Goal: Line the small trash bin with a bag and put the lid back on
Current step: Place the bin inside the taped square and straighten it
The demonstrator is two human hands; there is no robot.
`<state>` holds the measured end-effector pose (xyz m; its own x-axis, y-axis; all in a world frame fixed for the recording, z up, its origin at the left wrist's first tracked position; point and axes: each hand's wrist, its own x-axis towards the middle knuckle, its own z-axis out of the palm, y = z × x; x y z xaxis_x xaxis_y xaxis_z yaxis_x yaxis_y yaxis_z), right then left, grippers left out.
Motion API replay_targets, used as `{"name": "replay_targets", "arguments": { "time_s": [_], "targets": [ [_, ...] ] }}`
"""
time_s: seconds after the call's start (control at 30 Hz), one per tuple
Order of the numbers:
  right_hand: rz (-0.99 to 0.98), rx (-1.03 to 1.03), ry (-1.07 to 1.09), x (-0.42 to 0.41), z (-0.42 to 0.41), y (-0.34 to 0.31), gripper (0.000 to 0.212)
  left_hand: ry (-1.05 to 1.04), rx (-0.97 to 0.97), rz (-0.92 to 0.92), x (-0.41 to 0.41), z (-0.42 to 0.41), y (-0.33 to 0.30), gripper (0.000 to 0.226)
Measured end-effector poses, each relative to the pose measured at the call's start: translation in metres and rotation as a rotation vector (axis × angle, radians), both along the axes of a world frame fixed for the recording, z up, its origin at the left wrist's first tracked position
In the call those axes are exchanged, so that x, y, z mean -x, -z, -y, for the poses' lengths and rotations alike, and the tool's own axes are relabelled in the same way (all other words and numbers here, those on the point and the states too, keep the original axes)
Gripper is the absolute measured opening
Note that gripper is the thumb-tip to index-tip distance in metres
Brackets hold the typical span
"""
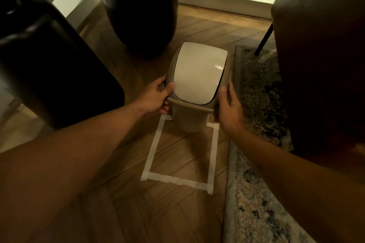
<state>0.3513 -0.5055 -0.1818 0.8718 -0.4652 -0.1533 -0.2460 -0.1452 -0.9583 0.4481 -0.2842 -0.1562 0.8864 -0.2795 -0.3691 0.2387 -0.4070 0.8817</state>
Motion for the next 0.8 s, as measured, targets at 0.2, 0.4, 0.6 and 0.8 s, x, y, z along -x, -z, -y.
{"name": "replay_targets", "arguments": {
  "time_s": [0.2,0.4,0.6,0.8],
  "targets": [
    [0.058,0.081,0.069,0.013,-0.03,0.005,0.081,-0.031,0.038,-0.001,0.001,0.002,-0.003,0.068],
    [0.086,-0.074,0.098,0.011,-0.023,-0.002,0.073,-0.083,0.101,0.002,0.012,0.003,-0.001,0.067],
    [0.069,-0.133,0.102,0.017,-0.022,-0.01,0.077,-0.093,0.111,-0.015,0.021,0.003,-0.007,0.064],
    [0.049,-0.1,0.044,0.038,-0.024,-0.011,0.077,-0.067,0.12,0.03,0.039,-0.008,-0.005,0.058]
  ]
}}
